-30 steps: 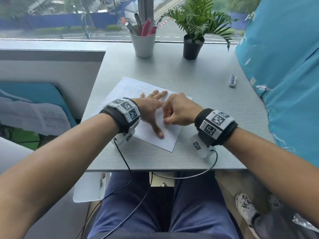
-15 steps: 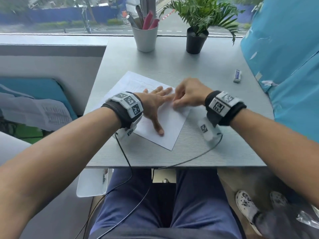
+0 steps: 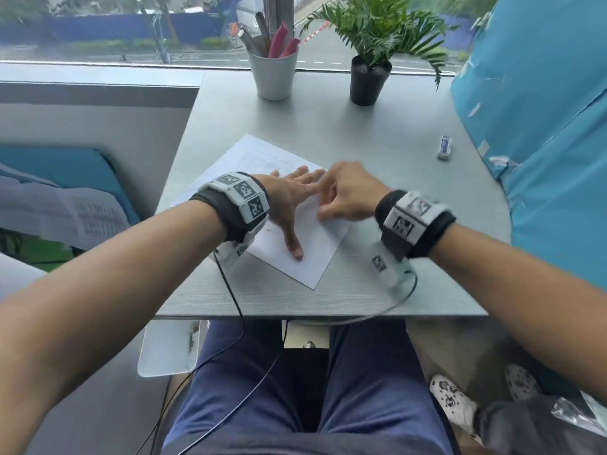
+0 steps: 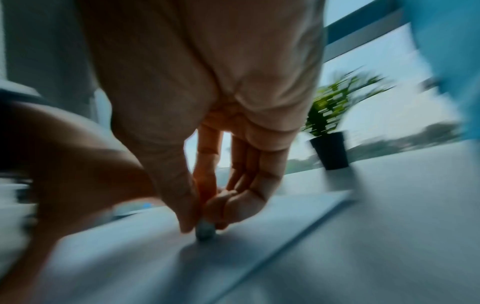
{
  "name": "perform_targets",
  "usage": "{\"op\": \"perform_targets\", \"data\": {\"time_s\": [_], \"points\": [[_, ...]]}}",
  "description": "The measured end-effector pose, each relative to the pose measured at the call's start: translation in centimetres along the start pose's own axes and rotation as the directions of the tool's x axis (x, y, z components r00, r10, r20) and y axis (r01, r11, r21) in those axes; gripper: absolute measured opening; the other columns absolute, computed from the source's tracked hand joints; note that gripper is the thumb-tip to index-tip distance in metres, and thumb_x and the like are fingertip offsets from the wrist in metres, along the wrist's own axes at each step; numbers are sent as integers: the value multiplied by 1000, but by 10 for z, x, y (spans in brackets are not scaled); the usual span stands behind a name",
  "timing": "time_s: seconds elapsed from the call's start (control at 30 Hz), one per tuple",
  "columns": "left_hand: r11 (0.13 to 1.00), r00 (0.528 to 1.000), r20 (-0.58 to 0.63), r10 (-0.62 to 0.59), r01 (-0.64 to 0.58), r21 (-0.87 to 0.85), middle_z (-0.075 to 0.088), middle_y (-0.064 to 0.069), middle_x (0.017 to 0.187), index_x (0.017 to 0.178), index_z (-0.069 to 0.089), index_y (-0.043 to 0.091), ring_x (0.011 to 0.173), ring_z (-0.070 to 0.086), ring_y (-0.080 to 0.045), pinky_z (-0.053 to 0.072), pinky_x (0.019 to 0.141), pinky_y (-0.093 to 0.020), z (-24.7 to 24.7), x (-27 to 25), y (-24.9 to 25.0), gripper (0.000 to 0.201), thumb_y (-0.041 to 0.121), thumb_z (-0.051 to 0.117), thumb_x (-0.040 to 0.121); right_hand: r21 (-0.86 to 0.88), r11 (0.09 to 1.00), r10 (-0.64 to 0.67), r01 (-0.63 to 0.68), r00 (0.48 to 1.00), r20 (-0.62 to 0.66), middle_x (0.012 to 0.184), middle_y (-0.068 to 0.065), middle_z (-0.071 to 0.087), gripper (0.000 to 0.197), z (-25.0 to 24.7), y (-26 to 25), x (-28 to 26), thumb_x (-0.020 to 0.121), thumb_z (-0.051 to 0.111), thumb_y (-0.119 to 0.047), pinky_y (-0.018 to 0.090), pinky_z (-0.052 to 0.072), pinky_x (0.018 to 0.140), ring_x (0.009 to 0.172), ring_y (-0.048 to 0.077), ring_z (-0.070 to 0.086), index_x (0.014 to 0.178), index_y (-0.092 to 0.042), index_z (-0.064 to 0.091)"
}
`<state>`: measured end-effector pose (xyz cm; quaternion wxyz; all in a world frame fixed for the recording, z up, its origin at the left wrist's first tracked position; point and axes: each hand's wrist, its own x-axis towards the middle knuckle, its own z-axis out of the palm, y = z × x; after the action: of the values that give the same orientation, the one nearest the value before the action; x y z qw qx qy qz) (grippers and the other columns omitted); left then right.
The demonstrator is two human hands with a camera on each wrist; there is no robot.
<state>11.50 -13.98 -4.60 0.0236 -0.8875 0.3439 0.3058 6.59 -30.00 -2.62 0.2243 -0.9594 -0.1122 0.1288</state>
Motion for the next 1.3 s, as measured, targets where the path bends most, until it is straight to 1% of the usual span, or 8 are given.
{"op": "perform_targets", "data": {"time_s": [0.1,0.23,0.4,0.57,0.73,0.9,1.07,1.3], "points": [[1000,1000,13,11,-11,6,-27,10,162,157,-8,40,148,-28,-17,-10,117,-64,0,-1,0,153,67,90,43,44,999,-36,32,995,96,64,-15,57,6,6,-3,-6,72,80,-17,11,38,52,60,-3,51,71,-13,75],[1000,1000,-3,6,-6,10,-25,13,163,156,-13,43,149,-25,-16,-7,117,-65,1,-1,0,159,66,91,38,22,994,113,-111,987,-111,67,1,65,9,-23,25,16,71,79,-19,11,39,47,63,11,57,75,-13,75],[1000,999,32,12,-13,22,-28,12,162,156,-12,39,147,-29,-15,-12,117,-61,-2,-2,2,157,63,93,41,36,997,-76,72,988,135,64,-15,60,9,13,-9,-13,72,78,-17,12,44,53,60,-2,55,66,-20,72],[999,1000,23,14,-14,37,-26,13,163,156,-13,41,149,-26,-16,-7,118,-65,-2,-6,5,159,60,93,40,33,993,116,-114,990,-80,64,-5,66,11,-23,29,13,69,81,-21,14,40,52,61,7,58,65,-22,71],[998,999,43,17,-20,55,-26,13,162,155,-12,42,148,-28,-15,-6,118,-64,-2,-5,3,161,63,93,36,26,998,-51,49,994,97,64,-13,60,11,7,2,-11,71,79,-18,13,41,51,57,-2,53,64,-22,71],[997,998,56,7,-11,78,-27,16,161,155,-15,44,149,-26,-14,-2,118,-66,-2,-4,4,162,60,95,36,31,992,121,-119,987,-107,63,-5,62,9,-23,32,10,70,80,-20,15,39,53,56,0,53,67,-19,72],[994,997,73,16,-24,107,-27,13,162,156,-13,38,148,-28,-15,-3,119,-64,-6,-9,7,157,57,95,43,36,998,-54,50,993,109,73,-14,62,12,8,2,-12,72,81,-19,13,42,55,61,-3,55,66,-22,71],[994,997,80,12,-20,107,-27,15,161,155,-14,43,148,-28,-15,-1,117,-68,-4,-7,6,160,60,95,37,-4,1000,22,-22,999,-46,67,-5,63,5,-8,15,0,72,79,-17,15,40,53,57,1,52,73,-14,74]]}}
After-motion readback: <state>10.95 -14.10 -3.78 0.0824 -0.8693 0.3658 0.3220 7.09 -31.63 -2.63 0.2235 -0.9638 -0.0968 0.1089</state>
